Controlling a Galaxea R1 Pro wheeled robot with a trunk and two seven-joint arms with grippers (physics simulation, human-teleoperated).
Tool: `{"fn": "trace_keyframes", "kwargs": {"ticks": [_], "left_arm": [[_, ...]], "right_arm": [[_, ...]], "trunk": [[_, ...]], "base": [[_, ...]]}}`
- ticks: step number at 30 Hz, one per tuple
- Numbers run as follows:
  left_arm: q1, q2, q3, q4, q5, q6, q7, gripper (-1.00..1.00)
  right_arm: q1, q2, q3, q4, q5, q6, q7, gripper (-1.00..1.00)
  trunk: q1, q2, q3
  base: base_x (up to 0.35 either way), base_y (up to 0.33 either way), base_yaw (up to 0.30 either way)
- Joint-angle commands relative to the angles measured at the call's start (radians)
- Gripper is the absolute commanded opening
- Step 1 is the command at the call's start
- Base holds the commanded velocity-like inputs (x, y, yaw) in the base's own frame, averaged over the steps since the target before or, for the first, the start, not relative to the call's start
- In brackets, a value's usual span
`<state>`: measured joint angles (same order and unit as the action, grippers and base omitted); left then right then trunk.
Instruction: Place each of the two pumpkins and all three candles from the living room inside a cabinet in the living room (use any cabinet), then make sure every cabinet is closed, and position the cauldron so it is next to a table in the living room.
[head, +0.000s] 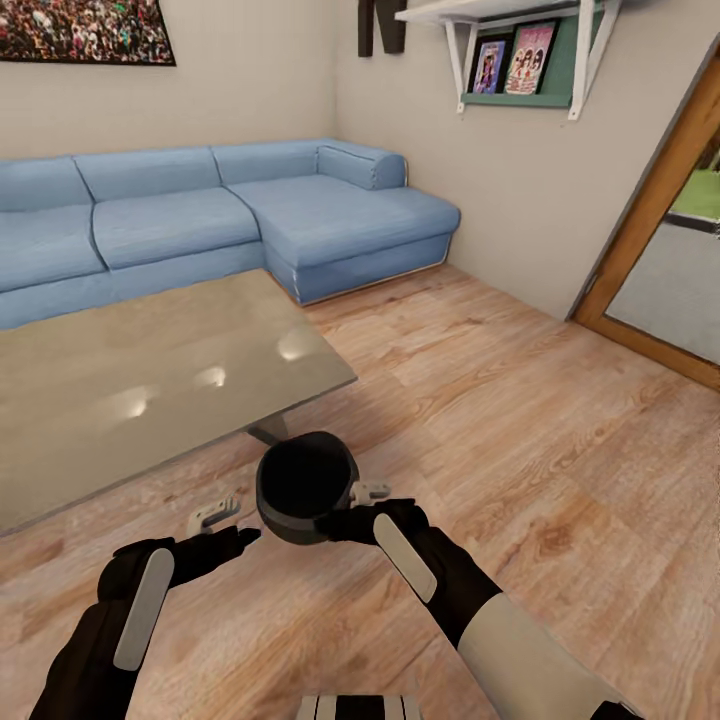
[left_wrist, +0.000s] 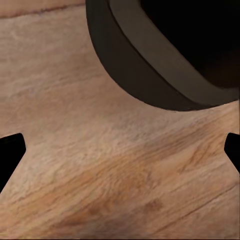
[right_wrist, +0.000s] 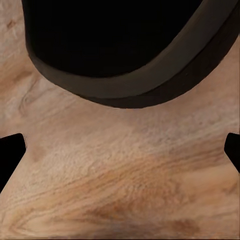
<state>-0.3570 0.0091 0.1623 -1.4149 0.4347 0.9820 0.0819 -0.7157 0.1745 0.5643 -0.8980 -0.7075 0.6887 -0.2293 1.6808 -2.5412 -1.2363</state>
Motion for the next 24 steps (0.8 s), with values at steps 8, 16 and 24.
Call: {"fn": "trace_keyframes", "kwargs": {"ticks": [8, 16, 24], "left_arm": [[0.0, -0.001, -0.001, -0.001, 0.01, 0.004, 0.009, 1.0], [0.0, 0.0, -0.001, 0.0, 0.01, 0.004, 0.009, 1.0], [0.0, -0.001, -0.002, 0.001, 0.012, 0.004, 0.009, 1.0]], "right_arm": [[-0.001, 0.0, -0.001, 0.001, -0.01, 0.001, -0.009, 1.0], [-0.001, 0.0, -0.001, 0.005, -0.01, 0.0, -0.008, 1.0], [-0.001, 0.0, -0.001, 0.007, -0.012, 0.0, -0.007, 1.0]], "trunk": [[-0.004, 0.002, 0.03], [-0.008, 0.003, 0.061], [-0.012, 0.005, 0.098]], "base": [[-0.337, 0.0, 0.0], [-0.338, 0.0, -0.002], [-0.338, 0.0, -0.194]]}}
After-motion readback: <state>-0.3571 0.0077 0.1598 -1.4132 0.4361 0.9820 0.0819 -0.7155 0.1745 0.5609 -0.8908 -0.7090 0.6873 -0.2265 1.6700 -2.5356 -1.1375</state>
